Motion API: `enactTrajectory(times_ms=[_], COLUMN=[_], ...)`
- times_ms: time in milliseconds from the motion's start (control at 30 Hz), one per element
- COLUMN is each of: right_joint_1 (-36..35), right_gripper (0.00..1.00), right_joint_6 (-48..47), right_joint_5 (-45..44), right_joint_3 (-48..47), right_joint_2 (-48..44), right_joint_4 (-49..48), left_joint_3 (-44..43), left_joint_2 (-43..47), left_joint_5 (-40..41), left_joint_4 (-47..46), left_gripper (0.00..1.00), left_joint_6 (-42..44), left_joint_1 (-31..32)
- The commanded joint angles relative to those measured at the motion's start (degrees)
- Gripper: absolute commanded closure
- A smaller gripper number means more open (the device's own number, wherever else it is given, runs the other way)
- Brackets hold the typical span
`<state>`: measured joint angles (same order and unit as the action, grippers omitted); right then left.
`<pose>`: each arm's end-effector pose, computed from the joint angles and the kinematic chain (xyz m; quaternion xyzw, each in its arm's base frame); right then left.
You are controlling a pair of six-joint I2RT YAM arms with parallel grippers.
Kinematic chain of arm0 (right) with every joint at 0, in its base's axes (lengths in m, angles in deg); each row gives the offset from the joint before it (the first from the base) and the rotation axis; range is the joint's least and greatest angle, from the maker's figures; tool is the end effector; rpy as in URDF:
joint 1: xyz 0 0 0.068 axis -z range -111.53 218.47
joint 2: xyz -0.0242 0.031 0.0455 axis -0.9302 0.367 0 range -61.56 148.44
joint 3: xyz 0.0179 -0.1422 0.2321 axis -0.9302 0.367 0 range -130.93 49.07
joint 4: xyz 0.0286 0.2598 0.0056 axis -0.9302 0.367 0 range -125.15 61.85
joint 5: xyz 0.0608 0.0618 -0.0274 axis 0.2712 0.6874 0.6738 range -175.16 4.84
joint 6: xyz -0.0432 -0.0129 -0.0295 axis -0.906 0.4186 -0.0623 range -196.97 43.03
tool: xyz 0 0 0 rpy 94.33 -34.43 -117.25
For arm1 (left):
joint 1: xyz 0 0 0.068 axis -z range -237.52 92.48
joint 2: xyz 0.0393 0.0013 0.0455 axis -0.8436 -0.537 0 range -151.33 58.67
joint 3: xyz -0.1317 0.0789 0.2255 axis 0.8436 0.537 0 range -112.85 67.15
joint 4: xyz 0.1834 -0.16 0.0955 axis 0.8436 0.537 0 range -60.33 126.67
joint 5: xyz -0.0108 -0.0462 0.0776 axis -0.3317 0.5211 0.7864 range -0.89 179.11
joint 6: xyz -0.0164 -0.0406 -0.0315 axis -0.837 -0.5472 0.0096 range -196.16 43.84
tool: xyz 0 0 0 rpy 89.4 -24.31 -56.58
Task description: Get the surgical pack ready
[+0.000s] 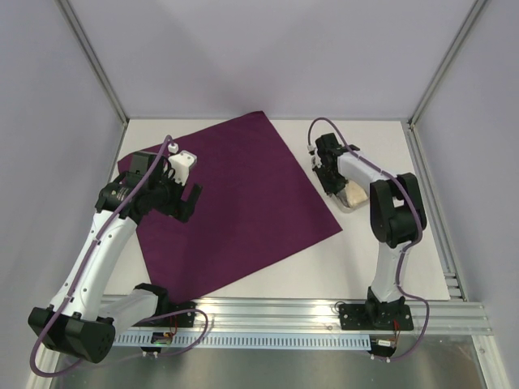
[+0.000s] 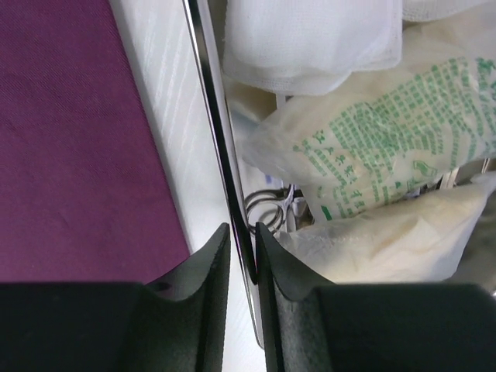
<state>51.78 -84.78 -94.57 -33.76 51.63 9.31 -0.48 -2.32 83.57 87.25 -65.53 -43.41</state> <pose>0.3793 0.1075 0.1788 -0.1990 0.9677 -0.0709 0.1375 0.1906 -0.0515 0.3473 0.2175 0.9160 -0.0557 0.3324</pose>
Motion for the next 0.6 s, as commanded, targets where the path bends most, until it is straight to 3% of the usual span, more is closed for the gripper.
enactTrajectory(times_ms=[0,300,467,567], right_joint_1=[-0.01,-0.01,-0.01,-0.01], right_gripper=[0.79,0.79,0.98,1.00], right_joint_6=[-2.12,-2.47,-2.91,-3.43], right_joint_5=[2.81,2.20,2.11,1.59], right_joint_3=[-2.08,-0.41,0.39,0.03], right_joint_2=[2.03,4.85,5.20,4.68], right_joint_4=[-2.01,-5.35,-6.50,-6.15], left_joint_3=[0.14,0.40,0.40,0.40], left_joint_2=[0.00,0.17,0.17,0.08], left_joint_5=[-0.70,-0.61,-0.61,-0.61], left_joint_4=[-0.72,-0.72,-0.72,-0.72], left_gripper=[0.00,0.00,0.00,0.00], left_joint_6=[1.06,1.14,1.23,1.14], left_joint_1=[-0.31,-0.31,-0.31,-0.31])
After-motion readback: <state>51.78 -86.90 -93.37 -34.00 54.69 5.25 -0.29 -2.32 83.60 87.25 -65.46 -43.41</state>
